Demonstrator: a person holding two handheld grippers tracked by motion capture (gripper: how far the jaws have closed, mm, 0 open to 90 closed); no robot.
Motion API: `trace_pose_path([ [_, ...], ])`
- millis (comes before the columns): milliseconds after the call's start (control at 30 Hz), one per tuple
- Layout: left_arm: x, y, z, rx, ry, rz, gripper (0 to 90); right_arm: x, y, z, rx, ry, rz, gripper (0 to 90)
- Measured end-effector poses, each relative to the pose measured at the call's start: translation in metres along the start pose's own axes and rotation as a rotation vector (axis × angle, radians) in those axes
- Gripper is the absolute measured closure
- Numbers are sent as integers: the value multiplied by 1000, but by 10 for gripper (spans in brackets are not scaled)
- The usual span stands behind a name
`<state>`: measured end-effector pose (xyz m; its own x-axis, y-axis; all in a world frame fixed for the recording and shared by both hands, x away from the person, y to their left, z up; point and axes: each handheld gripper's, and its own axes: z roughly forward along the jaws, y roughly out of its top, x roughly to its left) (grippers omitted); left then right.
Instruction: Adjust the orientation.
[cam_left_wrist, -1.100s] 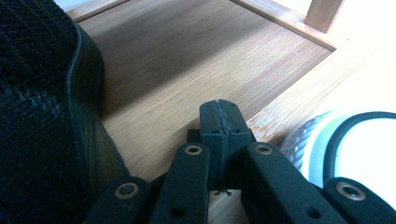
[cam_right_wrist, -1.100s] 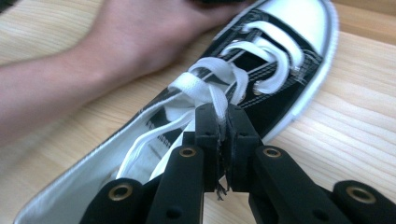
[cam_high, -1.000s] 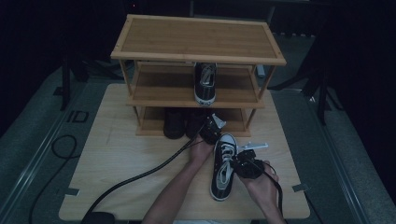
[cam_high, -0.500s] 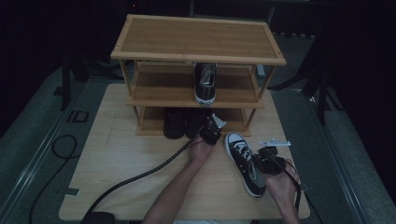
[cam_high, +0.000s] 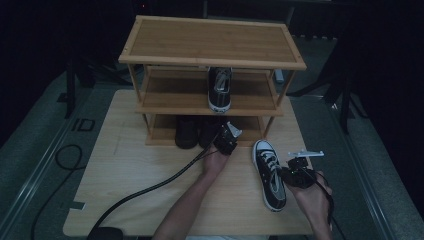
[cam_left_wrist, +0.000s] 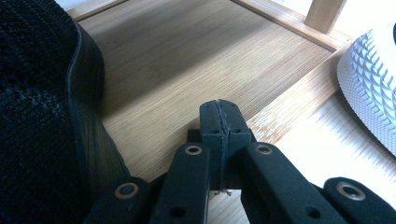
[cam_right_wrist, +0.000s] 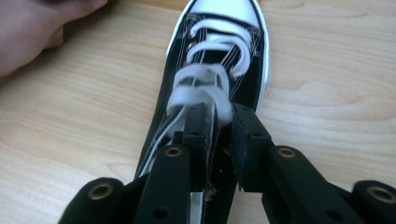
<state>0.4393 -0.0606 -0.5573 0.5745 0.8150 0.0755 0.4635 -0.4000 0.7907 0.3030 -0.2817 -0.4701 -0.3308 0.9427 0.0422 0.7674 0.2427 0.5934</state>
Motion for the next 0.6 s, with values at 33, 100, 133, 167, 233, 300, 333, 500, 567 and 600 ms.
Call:
trace_pose_path([
  [33, 0, 0, 0, 0, 0, 0, 900, 2, -2, 0, 23, -12, -9, 758],
  [100, 0, 0, 0, 0, 0, 1, 900, 4, -5, 1, 52, -27, -22, 766],
  [133, 0, 0, 0, 0, 0, 1, 900, 5, -7, 2, 63, -32, -29, 777],
  [167, 0, 0, 0, 0, 0, 1, 900, 5, -7, 2, 63, -32, -29, 777],
  [233, 0, 0, 0, 0, 0, 1, 900, 6, -9, 7, 89, -65, -38, 793],
  [300, 0, 0, 0, 0, 1, 1, 900, 6, -9, 11, 96, -58, -29, 810],
  [333, 0, 0, 0, 0, 0, 0, 900, 6, -8, 13, 100, -62, -28, 811],
  [500, 0, 0, 0, 0, 0, 0, 900, 2, 0, 26, 122, -58, -18, 824],
  [567, 0, 0, 0, 0, 0, 0, 900, 1, 1, 28, 123, -49, -13, 843],
  [600, 0, 0, 0, 0, 0, 0, 900, -1, 1, 29, 128, -41, -5, 852],
])
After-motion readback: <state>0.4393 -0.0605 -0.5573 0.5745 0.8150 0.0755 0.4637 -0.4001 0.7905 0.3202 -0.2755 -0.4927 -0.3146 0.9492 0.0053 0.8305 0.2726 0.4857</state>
